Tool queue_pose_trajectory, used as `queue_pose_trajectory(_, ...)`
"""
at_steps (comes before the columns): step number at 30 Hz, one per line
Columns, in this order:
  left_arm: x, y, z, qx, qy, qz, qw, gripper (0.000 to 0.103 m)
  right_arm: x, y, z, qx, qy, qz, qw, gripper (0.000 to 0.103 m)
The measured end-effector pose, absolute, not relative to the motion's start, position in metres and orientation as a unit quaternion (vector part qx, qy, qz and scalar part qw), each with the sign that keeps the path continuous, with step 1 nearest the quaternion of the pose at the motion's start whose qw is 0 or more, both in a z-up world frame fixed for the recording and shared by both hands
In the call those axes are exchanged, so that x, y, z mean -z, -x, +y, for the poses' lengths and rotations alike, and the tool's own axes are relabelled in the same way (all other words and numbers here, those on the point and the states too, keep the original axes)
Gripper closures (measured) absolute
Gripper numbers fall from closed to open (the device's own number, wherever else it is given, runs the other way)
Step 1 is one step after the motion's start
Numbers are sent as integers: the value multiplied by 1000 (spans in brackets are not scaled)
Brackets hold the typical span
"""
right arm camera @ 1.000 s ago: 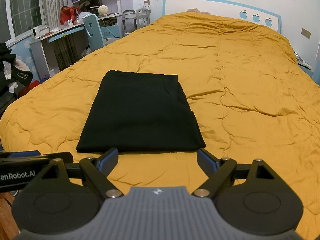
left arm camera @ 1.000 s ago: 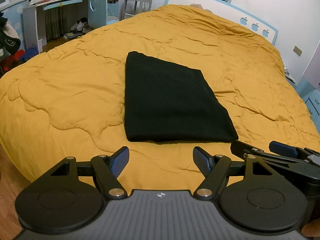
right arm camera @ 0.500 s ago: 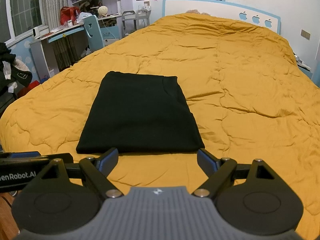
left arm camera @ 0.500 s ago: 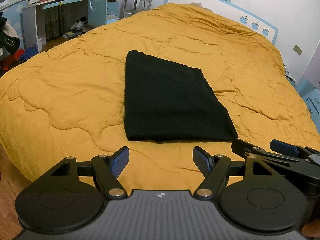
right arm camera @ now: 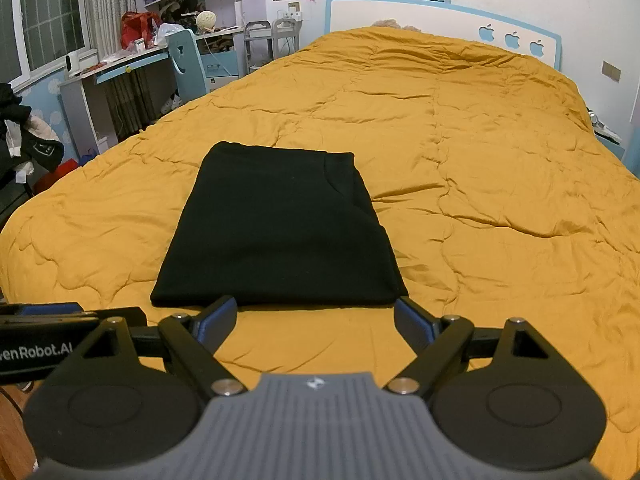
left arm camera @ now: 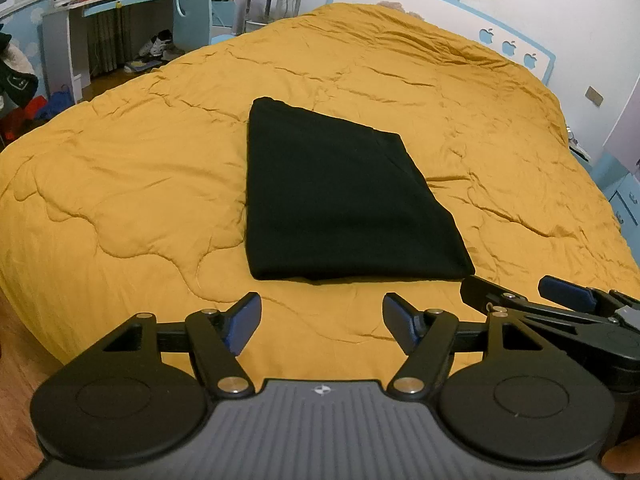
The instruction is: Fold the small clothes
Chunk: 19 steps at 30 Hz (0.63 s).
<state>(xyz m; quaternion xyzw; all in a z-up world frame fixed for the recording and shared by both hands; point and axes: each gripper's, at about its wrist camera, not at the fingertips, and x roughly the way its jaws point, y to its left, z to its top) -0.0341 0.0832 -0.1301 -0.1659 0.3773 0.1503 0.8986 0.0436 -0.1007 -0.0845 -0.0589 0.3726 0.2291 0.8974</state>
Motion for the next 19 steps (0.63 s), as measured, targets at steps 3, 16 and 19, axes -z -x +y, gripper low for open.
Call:
queue_pose_trajectory(3, 131, 33, 84, -151, 166, 380, 897, 22, 84, -43, -100, -228, 63, 371, 898, 21)
queue_pose_trajectory(16, 134, 28, 79, -169, 124, 390, 897, 22, 85, -44, -100, -226, 62, 374, 897, 21)
queue_pose_trajectory(19, 134, 27, 79, -167, 124, 393, 896, 22, 86, -45, -101, -226, 59, 377, 896, 21)
